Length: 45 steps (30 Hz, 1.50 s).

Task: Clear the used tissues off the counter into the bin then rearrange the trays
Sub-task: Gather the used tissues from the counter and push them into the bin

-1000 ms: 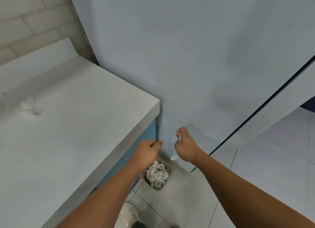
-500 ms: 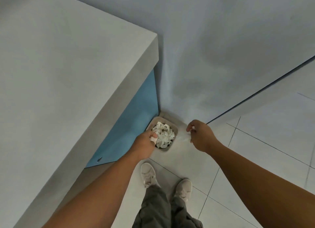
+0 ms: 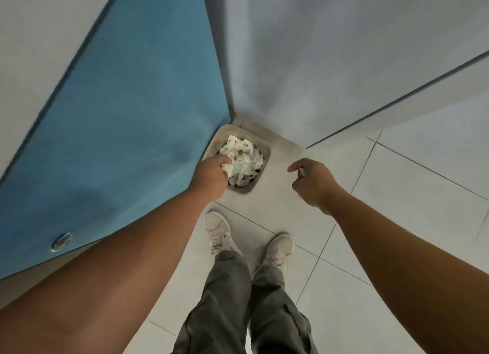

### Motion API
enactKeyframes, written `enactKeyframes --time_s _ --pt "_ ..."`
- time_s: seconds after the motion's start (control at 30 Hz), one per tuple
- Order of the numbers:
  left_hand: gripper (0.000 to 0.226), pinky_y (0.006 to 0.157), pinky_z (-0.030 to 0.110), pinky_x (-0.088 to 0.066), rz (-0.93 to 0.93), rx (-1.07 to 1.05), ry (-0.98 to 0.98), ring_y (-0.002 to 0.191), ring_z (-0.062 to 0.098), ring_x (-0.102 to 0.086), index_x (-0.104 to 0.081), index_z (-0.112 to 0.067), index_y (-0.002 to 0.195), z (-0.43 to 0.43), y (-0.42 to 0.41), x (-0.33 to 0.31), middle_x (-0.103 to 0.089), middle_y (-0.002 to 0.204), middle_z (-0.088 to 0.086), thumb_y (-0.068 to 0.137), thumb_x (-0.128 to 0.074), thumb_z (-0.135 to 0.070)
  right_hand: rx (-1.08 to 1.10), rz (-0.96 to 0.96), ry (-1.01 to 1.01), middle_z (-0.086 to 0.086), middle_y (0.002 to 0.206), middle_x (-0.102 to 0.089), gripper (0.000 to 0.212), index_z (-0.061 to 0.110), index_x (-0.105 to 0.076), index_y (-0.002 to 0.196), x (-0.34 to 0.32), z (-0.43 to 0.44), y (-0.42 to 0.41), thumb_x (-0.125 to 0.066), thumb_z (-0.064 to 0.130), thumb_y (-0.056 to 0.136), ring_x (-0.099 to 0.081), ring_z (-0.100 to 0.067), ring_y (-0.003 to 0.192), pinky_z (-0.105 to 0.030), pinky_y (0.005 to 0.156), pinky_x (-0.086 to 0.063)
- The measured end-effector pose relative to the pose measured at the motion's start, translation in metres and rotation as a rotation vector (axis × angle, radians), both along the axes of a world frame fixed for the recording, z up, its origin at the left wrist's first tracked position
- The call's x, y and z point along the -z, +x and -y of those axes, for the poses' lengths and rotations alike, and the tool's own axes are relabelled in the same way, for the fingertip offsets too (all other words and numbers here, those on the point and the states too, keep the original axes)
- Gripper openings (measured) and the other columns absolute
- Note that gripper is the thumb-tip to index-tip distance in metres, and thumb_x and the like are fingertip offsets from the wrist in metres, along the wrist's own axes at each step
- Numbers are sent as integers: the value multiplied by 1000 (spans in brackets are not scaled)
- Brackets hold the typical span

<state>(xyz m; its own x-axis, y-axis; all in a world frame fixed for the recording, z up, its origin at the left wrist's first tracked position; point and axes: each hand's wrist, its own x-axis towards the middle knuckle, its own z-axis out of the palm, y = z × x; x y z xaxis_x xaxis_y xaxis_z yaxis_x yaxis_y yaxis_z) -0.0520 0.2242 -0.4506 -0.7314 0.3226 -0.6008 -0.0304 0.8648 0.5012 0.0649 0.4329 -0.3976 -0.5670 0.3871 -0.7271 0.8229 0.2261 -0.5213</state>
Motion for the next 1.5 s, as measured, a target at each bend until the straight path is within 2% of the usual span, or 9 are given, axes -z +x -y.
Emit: enactKeyframes --time_s 0.13,0.23,0.37,0.5,0.7,0.93,1.17,1.33,1.5 --pt "34 84 26 -50 -117 -13 62 99 24 -64 -66 -23 121 -7 -7 28 -69 113 8 93 -54 -9 104 -5 -21 -3 88 -66 39 13 -70 94 29 -7 14 -37 -7 86 -63 -19 78 -26 65 -52" --pt "58 99 33 -48 -90 36 22 116 29 -60 -46 -28 145 -14 -17 42 -63 131 7 91 -60 -14 157 -23 -79 -8 95 -71 34 10 -67 100 44 -6 21 -36 -4 92 -71 -23 80 -33 75 -56" --pt "84 97 34 -44 9 13 -86 128 34 -51 -12 -27 157 -16 -22 48 -49 146 10 91 -62 -18 109 -5 -88 -8 87 -65 28 11 -64 102 62 8 18 -37 6 98 -57 -21 61 -31 57 -48" --pt "67 78 28 -41 -15 20 -58 113 34 -59 -29 -27 149 -3 -20 40 -58 132 10 89 -56 -11 156 -2 -84 -6 90 -62 24 9 -62 103 74 25 -1 -43 24 99 -52 -19 68 -30 63 -42" --pt "48 79 38 -54 19 -15 -61 96 34 -65 -43 -28 135 26 -8 26 -67 108 7 90 -51 -14 -3 -60 -58 -6 106 -61 28 8 -59 116 85 49 -40 -37 15 99 -56 -24 96 -28 79 -40" --pt "61 91 38 -53 65 -40 -110 96 28 -65 -35 -24 151 47 0 41 -67 116 15 94 -53 -17 -278 -26 53 -13 128 -56 31 15 -53 128 124 75 -86 -45 14 97 -56 -28 110 -28 85 -44" --pt "57 89 40 -55 -18 -11 -44 103 28 -67 -43 -23 147 59 -3 37 -69 111 16 91 -55 -14 -482 90 122 -13 160 -17 84 14 -6 155 155 80 -89 -61 21 92 -23 -32 146 -38 117 -25" --pt "46 87 39 -55 -222 -24 17 97 33 -67 -57 -20 133 48 -8 -5 -71 105 14 89 -54 -6 -588 15 250 -11 154 -32 70 16 -26 150 110 72 -69 -60 27 90 -39 -36 135 -43 106 -42" --pt "44 88 35 -49 -350 49 52 106 28 -61 -56 -23 134 22 -4 -82 -67 115 9 90 -56 -17 -576 -176 346 -9 154 -32 60 16 -39 145 13 66 -58 -58 27 89 -32 -31 139 -42 109 -37"
